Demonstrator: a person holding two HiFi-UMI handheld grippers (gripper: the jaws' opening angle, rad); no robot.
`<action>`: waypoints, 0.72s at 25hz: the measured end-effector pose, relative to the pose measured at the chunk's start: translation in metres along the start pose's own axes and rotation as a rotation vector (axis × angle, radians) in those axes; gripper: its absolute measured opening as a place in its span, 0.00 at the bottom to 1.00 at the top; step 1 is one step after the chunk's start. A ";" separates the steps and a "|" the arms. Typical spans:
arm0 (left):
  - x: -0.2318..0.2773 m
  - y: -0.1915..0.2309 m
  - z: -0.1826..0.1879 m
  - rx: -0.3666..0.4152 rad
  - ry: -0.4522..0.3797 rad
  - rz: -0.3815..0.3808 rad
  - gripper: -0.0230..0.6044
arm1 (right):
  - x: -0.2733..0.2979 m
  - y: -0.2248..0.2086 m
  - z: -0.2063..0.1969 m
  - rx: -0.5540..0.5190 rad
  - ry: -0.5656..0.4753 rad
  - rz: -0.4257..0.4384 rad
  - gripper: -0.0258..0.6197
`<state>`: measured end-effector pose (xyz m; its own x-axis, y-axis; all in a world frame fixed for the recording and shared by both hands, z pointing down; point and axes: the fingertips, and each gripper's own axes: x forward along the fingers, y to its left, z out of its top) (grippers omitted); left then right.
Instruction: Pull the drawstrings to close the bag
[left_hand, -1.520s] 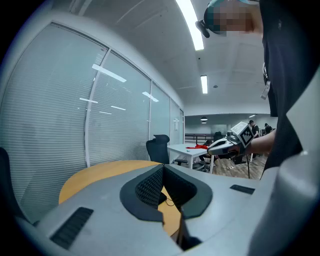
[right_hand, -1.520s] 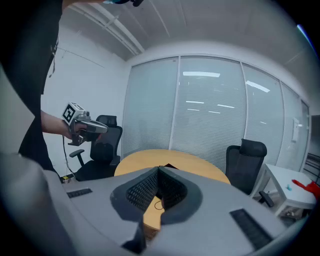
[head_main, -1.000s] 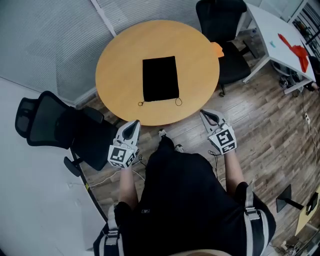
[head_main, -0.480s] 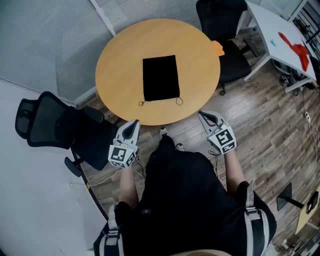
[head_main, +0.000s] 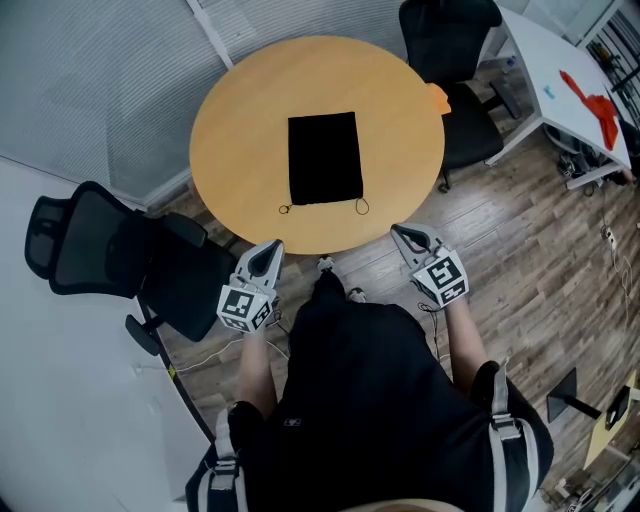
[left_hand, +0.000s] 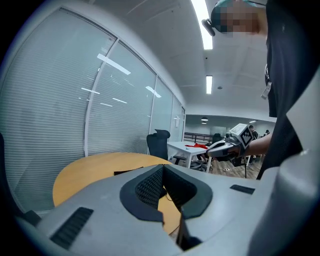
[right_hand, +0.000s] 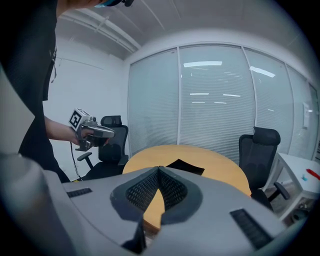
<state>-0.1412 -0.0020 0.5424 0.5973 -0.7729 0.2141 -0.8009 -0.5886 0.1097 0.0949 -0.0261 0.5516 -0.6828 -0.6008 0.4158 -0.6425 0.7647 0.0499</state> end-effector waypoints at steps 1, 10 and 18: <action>0.002 0.003 -0.002 -0.002 0.006 -0.003 0.06 | 0.004 0.000 -0.001 0.000 0.007 0.000 0.13; 0.020 0.032 -0.024 -0.002 0.081 -0.012 0.06 | 0.038 0.005 -0.022 0.004 0.112 0.041 0.13; 0.038 0.052 -0.040 -0.023 0.117 -0.082 0.06 | 0.063 0.002 -0.037 0.040 0.161 0.046 0.13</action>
<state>-0.1623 -0.0526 0.5953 0.6527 -0.6889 0.3153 -0.7514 -0.6417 0.1535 0.0633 -0.0534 0.6120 -0.6494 -0.5173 0.5573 -0.6271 0.7789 -0.0077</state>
